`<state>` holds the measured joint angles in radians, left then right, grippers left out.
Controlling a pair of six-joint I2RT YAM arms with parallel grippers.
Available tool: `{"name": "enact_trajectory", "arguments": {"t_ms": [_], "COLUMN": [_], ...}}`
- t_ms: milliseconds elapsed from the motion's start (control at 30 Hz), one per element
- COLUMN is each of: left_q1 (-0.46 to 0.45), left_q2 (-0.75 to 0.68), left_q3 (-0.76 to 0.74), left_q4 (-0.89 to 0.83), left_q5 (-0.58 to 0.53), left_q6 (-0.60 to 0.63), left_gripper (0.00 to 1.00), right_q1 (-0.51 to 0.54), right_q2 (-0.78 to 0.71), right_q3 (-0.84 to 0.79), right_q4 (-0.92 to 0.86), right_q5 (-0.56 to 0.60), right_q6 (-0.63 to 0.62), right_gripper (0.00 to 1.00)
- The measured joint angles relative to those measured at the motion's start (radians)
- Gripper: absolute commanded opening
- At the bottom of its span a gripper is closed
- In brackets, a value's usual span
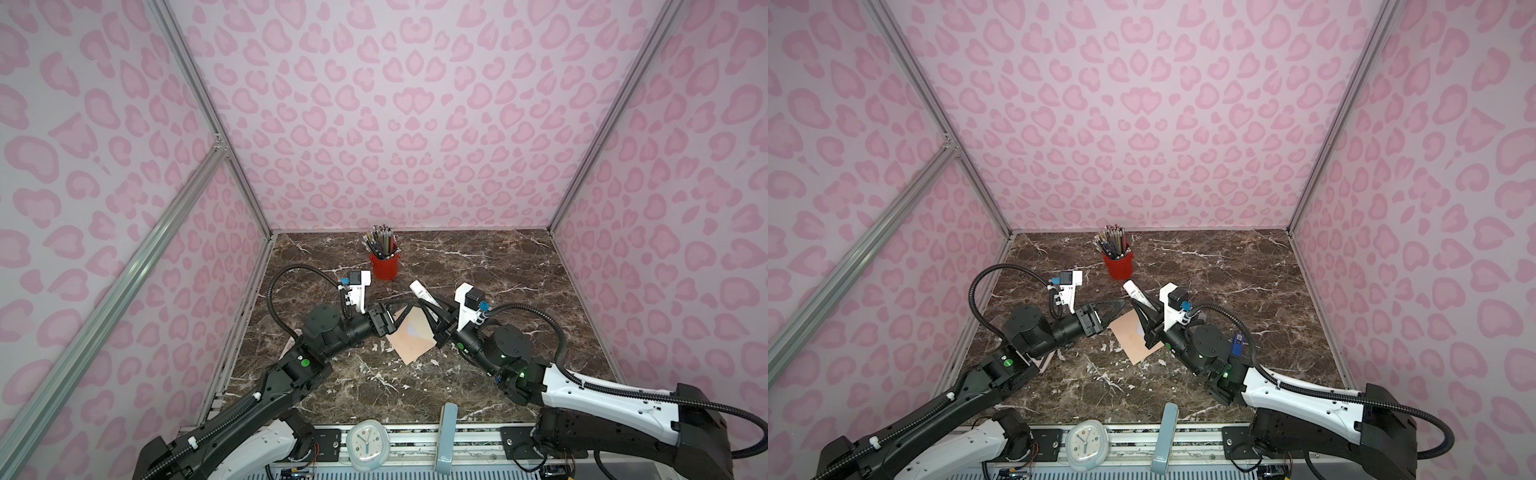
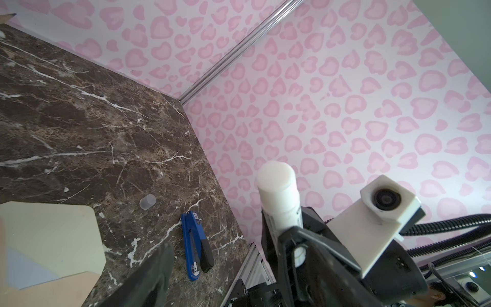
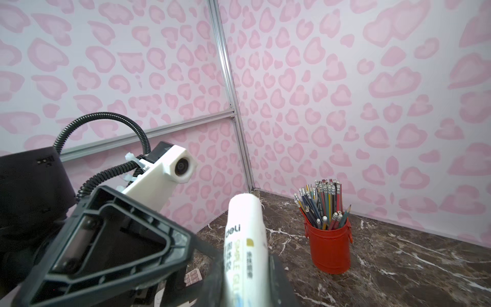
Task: Place the letter into the envelope and seal it
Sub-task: 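Lift the glue stick off the envelope with the right gripper while the left draws back, then pass the white glue stick from the right gripper into the left gripper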
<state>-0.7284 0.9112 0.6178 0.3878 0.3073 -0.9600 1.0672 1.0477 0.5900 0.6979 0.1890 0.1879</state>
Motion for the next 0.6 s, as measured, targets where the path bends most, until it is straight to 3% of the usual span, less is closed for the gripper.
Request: {"name": "enact_trajectory", "arguments": {"t_ms": [267,600], "left_q1": [-0.058,-0.066], "left_q2": [0.08,0.154], "left_q3": [0.036,0.071], "left_q4": [0.123,0.159], "left_q5": [-0.021,-0.023], "left_q6": [-0.019,-0.026], "left_gripper": [0.72,0.44], "right_q1": [0.018,0.019], "right_q2": [0.011,0.018], "right_q3": [-0.024,-0.046], "right_q4": [0.058,0.067], "right_q5": [0.012,0.007], "right_q6": [-0.048,-0.077], "right_gripper": [0.0,0.01]}}
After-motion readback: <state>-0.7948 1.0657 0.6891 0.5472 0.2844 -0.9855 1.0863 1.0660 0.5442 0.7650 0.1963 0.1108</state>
